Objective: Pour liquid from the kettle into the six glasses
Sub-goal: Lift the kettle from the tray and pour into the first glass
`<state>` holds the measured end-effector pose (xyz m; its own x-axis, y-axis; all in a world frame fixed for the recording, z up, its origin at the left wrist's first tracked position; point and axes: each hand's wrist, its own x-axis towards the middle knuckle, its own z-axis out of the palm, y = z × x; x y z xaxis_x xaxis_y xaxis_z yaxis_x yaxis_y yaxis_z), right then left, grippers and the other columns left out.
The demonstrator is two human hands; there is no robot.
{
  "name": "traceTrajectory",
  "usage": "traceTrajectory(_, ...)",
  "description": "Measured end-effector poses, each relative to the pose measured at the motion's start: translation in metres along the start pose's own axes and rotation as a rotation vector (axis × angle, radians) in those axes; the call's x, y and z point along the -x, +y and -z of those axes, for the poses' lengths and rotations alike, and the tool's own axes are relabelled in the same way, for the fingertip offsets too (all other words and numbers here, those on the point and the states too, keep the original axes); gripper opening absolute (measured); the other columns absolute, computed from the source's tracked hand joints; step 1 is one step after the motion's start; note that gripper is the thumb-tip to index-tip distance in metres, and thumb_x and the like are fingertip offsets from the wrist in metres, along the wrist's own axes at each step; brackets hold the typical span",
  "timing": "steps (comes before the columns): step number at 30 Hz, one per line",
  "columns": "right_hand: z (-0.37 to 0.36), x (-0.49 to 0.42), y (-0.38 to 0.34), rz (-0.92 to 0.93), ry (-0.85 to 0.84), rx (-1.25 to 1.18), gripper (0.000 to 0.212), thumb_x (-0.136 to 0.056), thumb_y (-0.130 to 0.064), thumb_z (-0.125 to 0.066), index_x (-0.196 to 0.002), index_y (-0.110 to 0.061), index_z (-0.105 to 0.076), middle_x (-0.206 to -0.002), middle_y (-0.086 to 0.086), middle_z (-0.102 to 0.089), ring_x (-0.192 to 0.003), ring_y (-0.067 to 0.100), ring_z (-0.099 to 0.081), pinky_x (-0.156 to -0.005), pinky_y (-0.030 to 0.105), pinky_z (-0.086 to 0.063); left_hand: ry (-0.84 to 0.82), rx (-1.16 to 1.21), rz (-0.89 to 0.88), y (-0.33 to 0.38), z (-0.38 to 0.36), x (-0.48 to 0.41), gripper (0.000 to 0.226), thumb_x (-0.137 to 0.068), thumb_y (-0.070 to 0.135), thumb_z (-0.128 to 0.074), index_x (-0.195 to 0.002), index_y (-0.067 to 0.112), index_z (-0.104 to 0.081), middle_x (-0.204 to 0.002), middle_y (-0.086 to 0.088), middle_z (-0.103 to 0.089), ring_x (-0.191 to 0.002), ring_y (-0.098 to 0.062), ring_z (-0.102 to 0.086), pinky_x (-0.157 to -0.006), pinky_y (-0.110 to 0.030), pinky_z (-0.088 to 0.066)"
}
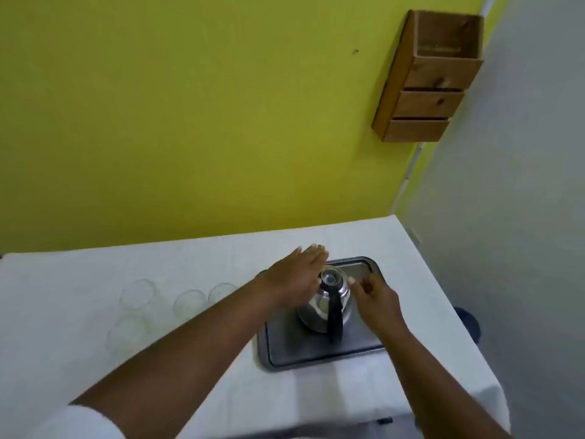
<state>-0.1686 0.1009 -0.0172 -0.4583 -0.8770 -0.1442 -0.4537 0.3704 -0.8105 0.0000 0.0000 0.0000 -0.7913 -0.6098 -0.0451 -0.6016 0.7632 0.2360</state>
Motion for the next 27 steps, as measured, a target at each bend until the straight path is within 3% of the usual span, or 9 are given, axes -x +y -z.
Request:
traceTrajectory(2,-0.013,0.009,0.018,-0.131,-0.019,-0.12,0.041,-0.097,-0.036,-0.062,-0.078,0.001,-0.061,-0.072,0.012,-0.06,-0.072,0.025,-0.057,-0.063,0.032,-0.041,-0.033,0.023,-0.033,0.009,-0.012,0.002,0.065,-0.092,0.007,-0.042,-0.151,0.003,-0.013,-0.161,-0.013,-0.008,-0.148,-0.023,-0.004,-0.12,-0.037,-0.004)
traceTrajectory(7,-0.036,0.012,0.048,-0.285,-0.11,-0.374,0.039,-0.094,-0.037,-0.061,-0.079,-0.003,-0.07,-0.083,0.02,-0.072,-0.082,0.036,-0.068,-0.085,0.05,-0.057,0.006,-0.009,-0.044,0.013,-0.04,0.008,0.076,-0.083,-0.003,-0.047,-0.151,0.004,-0.014,-0.161,-0.01,-0.002,-0.148,-0.026,-0.003,-0.119,-0.039,-0.005)
traceTrajectory(11,-0.038,0.013,0.047,-0.287,-0.164,-0.45,0.046,-0.09,-0.046,-0.063,-0.073,-0.005,-0.073,-0.078,0.02,-0.073,-0.078,0.027,-0.066,-0.082,0.047,-0.056,0.0,-0.012,-0.021,0.016,-0.049,0.01,0.081,-0.081,-0.004,-0.05,-0.151,0.003,-0.011,-0.161,-0.011,0.003,-0.148,-0.027,-0.001,-0.119,-0.041,-0.006)
traceTrajectory(14,-0.044,0.023,0.047,-0.25,-0.246,-0.53,0.039,-0.102,-0.032,-0.055,-0.084,-0.005,-0.077,-0.082,0.013,-0.078,-0.077,0.022,-0.072,-0.075,0.034,-0.058,-0.01,0.002,-0.011,0.019,-0.048,0.01,0.083,-0.083,0.0,-0.054,-0.151,0.003,-0.008,-0.161,-0.012,0.006,-0.148,-0.026,0.002,-0.12,-0.04,-0.003)
traceTrajectory(20,-0.057,0.031,0.038,-0.263,-0.057,-0.698,0.037,-0.107,-0.018,-0.044,-0.075,-0.011,-0.061,-0.058,-0.006,-0.058,-0.057,0.008,-0.052,-0.054,0.016,-0.044,-0.02,-0.017,0.026,0.026,-0.046,0.013,0.086,-0.082,-0.002,-0.053,-0.152,0.007,-0.003,-0.161,-0.01,0.009,-0.147,-0.027,0.007,-0.12,-0.041,-0.002)
traceTrajectory(24,-0.042,0.018,0.041,-0.281,0.079,-0.76,0.031,-0.1,-0.016,-0.049,-0.073,-0.006,-0.061,-0.073,0.014,-0.057,-0.072,0.026,-0.051,-0.063,0.031,-0.044,0.011,-0.1,0.019,0.037,-0.047,0.014,0.085,-0.082,0.001,-0.052,-0.152,0.005,-0.004,-0.161,-0.013,0.007,-0.147,-0.03,0.007,-0.12,-0.044,-0.002)
traceTrajectory(27,-0.027,0.009,0.038,-0.237,0.087,-0.727,0.032,-0.101,-0.011,-0.047,-0.078,0.006,-0.061,-0.079,0.019,-0.057,-0.071,0.028,-0.052,-0.058,0.03,-0.045,0.08,-0.123,0.02,0.047,-0.041,0.018,0.084,-0.08,0.0,-0.052,-0.151,0.002,-0.007,-0.161,-0.016,0.001,-0.147,-0.032,0.004,-0.119,-0.046,-0.004)
